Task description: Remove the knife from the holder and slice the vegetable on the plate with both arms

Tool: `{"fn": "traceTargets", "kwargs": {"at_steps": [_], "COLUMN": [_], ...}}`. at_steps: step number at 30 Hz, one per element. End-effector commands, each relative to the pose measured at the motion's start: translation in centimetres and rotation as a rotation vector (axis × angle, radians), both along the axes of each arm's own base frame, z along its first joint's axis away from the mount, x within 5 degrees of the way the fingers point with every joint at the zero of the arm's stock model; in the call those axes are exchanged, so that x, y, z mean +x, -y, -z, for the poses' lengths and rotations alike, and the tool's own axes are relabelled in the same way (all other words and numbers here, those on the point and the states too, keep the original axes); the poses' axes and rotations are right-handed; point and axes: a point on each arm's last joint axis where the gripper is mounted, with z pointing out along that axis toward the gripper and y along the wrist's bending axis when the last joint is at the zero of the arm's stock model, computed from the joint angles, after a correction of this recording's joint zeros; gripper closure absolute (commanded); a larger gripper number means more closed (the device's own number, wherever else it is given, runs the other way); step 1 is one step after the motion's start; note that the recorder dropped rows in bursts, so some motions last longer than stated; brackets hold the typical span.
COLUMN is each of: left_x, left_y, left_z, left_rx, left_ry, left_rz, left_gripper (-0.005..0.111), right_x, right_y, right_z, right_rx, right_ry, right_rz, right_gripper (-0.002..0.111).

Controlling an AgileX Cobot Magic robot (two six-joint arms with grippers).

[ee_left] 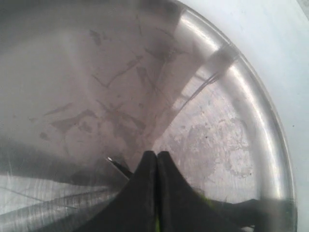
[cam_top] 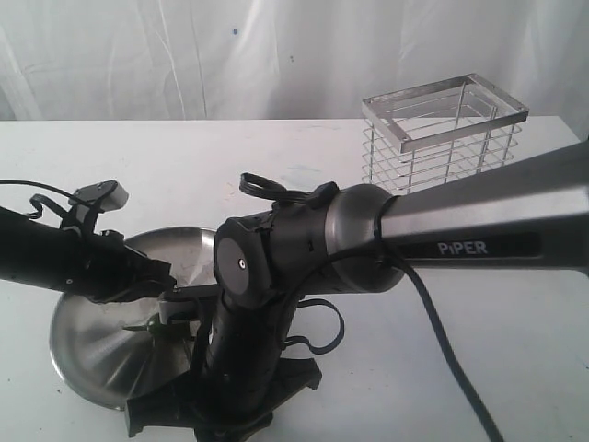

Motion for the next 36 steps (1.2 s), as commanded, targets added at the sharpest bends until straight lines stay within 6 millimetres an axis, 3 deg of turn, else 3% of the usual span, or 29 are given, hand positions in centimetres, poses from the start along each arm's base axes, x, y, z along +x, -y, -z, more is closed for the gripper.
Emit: {"fn": "traceTargets", "kwargs": {"at_steps": [1, 12, 26, 32, 36], "left_x": [-0.3, -0.3, -0.3, -0.3, -0.2], "left_y": [0.5, 0.4, 0.5, 0.7, 0.7], "left_z": [1.2, 3.4, 3.4, 3.2, 2.0], "left_rx": [-0.044, -0.021, -0.03, -0.067, -0.081], "left_ry": [-0.047, -0.102, -0.103, -0.106, -0.07], "left_rz": [0.02, 0.03, 0.035, 0.025, 0.021], "left_gripper": [0.107, 0.107, 0.107, 0.107, 0.107], "right_x": [0.2, -0.3, -2.1, -1.1, -0.3], "right_y": [0.2, 0.6, 0.1, 0.3, 0.8], "right_z": [0.0, 0.1, -0.1, 0.3, 1.1], "right_rx": [-0.007, -0.048, -0.067, -0.063, -0.08], "right_ry": [0.007, -0.04, -0.113, -0.069, -0.087], "right_rz": [0.007, -0.018, -0.047, -0.036, -0.007], "right_gripper": [0.108, 0.108, 0.108, 0.108, 0.108]}}
